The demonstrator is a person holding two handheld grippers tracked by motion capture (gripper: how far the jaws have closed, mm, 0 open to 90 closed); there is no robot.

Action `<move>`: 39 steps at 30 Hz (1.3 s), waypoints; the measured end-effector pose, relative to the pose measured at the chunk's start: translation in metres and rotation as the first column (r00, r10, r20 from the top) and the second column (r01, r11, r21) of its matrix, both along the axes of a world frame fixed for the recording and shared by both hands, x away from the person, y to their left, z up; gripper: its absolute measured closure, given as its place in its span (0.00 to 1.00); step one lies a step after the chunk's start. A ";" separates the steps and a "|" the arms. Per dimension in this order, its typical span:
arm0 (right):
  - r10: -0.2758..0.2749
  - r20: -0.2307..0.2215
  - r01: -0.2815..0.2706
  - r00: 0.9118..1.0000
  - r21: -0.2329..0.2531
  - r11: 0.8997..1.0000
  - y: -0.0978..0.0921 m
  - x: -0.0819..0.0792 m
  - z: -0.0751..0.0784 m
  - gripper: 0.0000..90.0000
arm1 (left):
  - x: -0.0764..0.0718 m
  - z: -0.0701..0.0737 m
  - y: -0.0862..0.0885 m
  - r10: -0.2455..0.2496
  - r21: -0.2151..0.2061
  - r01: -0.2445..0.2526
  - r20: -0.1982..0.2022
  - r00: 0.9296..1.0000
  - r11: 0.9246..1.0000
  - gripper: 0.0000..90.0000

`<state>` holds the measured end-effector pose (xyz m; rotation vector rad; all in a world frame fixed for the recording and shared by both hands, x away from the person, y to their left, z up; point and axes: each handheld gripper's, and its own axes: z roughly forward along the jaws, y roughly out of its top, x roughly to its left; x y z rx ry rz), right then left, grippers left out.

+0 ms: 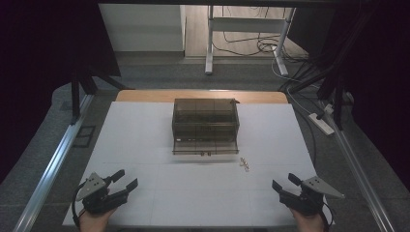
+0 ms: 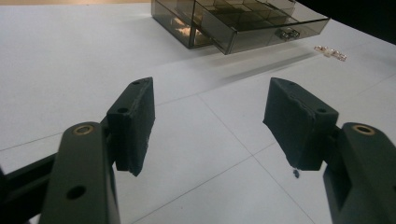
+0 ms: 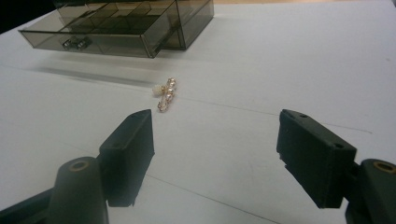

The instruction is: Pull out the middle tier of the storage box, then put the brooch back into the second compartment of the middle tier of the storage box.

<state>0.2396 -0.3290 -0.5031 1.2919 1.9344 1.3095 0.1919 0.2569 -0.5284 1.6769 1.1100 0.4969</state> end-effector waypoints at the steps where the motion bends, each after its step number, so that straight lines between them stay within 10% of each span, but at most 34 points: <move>1: 0.003 -0.007 -0.003 1.000 0.012 1.000 -0.001 0.001 0.000 0.30 | 0.000 0.000 0.000 0.000 -0.001 0.000 0.000 1.000 1.000 0.38; 15: 0.068 -0.040 -0.070 0.997 -0.043 0.997 0.017 0.010 0.006 0.33 | 0.002 -0.002 -0.003 -0.009 -0.009 0.009 -0.013 1.000 1.000 0.38; 39: 0.168 -0.191 -0.196 0.967 -0.139 0.971 0.063 0.053 0.000 0.60 | 0.004 -0.002 -0.008 -0.029 0.017 0.029 -0.019 0.999 0.999 0.37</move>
